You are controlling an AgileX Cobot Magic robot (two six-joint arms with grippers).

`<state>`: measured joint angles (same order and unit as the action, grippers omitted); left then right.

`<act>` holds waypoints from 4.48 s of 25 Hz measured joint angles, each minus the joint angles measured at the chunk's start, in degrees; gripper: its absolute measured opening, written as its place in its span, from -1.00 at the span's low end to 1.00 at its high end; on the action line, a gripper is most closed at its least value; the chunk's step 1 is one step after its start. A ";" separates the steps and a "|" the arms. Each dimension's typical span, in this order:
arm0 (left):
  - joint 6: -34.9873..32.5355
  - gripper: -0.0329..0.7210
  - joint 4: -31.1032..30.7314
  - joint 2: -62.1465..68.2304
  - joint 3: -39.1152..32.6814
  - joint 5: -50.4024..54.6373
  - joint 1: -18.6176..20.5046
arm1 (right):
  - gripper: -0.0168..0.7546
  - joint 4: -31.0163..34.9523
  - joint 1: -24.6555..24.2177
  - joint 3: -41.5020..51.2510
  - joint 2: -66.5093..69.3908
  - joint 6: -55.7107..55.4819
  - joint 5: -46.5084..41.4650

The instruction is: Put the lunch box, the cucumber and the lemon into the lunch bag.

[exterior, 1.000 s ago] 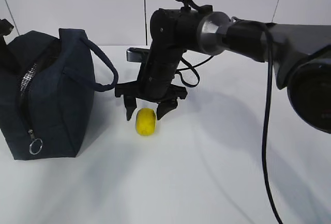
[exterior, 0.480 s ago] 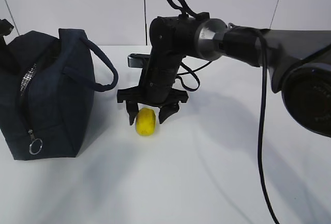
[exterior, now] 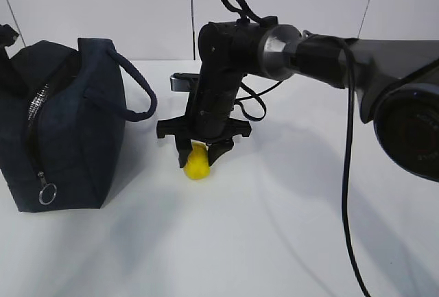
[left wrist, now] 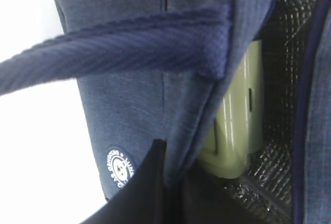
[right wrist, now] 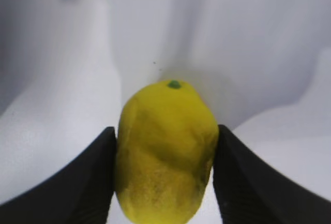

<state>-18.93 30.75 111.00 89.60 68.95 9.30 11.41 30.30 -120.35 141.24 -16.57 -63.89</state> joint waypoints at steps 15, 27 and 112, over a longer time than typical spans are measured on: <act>-0.36 -0.95 1.15 0.00 0.00 0.00 0.07 | -0.04 -2.22 0.00 -4.12 0.40 0.00 -5.91; -0.57 -0.95 1.15 0.00 0.00 -0.30 0.07 | -0.04 -2.07 0.00 -5.82 -6.43 0.77 -6.40; -7.82 -0.95 18.97 0.00 0.00 0.46 0.12 | 0.49 14.93 -2.40 -17.60 -4.30 9.52 -1.84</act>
<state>-26.75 49.71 111.00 89.60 69.41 9.42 26.34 27.90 -137.96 136.94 -7.04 -65.74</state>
